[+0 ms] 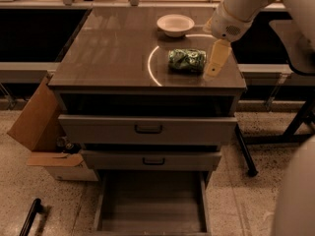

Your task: Place green can into bottom drawer

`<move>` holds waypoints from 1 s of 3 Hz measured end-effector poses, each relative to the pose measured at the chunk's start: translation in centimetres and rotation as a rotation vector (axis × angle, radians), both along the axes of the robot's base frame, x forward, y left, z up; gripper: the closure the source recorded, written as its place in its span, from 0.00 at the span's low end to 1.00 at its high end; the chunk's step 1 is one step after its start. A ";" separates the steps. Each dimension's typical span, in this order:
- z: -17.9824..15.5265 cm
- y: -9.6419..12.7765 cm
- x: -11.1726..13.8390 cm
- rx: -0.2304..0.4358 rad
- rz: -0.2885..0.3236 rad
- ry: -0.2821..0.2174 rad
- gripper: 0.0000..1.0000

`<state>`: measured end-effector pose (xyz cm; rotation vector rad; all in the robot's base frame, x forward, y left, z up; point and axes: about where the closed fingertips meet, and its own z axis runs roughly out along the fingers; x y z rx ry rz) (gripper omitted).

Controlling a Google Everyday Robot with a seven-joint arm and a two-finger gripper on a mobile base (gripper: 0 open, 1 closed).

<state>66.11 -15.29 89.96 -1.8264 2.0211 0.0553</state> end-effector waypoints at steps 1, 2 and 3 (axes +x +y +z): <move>-1.5 1.1 2.5 -0.013 0.010 0.016 0.00; -3.0 2.4 3.9 -0.022 0.020 0.041 0.00; -4.6 3.5 4.6 -0.028 0.025 0.072 0.19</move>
Offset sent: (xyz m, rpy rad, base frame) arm 0.0568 0.0364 -0.0398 -0.0374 0.0734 0.0299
